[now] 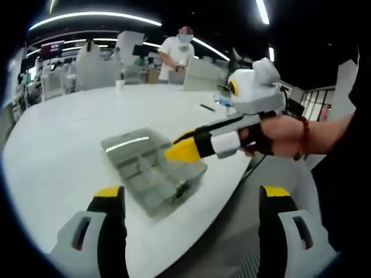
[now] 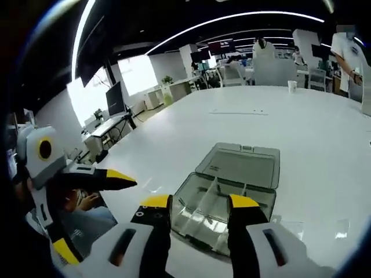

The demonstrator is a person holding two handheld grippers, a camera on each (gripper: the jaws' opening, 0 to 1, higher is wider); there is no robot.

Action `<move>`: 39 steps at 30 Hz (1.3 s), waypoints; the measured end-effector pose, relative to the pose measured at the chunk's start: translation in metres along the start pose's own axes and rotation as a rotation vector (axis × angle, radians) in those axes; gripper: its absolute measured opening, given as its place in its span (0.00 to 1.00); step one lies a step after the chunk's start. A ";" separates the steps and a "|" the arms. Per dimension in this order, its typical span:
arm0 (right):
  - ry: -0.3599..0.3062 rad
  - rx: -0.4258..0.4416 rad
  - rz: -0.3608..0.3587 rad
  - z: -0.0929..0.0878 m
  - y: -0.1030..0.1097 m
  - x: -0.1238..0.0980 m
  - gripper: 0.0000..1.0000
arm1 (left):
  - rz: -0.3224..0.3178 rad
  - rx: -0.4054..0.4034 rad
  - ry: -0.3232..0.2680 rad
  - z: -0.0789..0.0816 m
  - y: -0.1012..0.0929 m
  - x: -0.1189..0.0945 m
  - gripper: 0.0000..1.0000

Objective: Insert the divider into the dual guide fixture by aligning both edges with the guide slots and pushing it downward to the bottom, including one-sided entry, uneven engagement, binding, and posture correction.

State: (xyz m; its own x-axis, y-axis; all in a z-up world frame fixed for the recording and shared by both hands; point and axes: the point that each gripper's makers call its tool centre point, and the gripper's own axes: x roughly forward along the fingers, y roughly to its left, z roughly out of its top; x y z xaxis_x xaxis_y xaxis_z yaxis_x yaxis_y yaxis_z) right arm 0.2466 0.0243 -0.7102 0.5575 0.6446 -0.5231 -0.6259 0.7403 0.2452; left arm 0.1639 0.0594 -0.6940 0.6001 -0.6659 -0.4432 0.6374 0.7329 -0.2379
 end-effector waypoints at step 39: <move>0.019 -0.035 -0.230 -0.020 -0.107 -0.080 0.36 | -0.098 0.040 0.013 0.015 -0.042 0.037 0.93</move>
State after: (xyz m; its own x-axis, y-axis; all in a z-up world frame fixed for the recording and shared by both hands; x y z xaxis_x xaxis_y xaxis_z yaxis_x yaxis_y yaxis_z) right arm 0.2579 -0.1102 -0.7112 0.6772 0.4559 -0.5776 -0.5024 0.8600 0.0896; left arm 0.1663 0.0017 -0.6870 0.5281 -0.7319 -0.4307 0.7116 0.6582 -0.2459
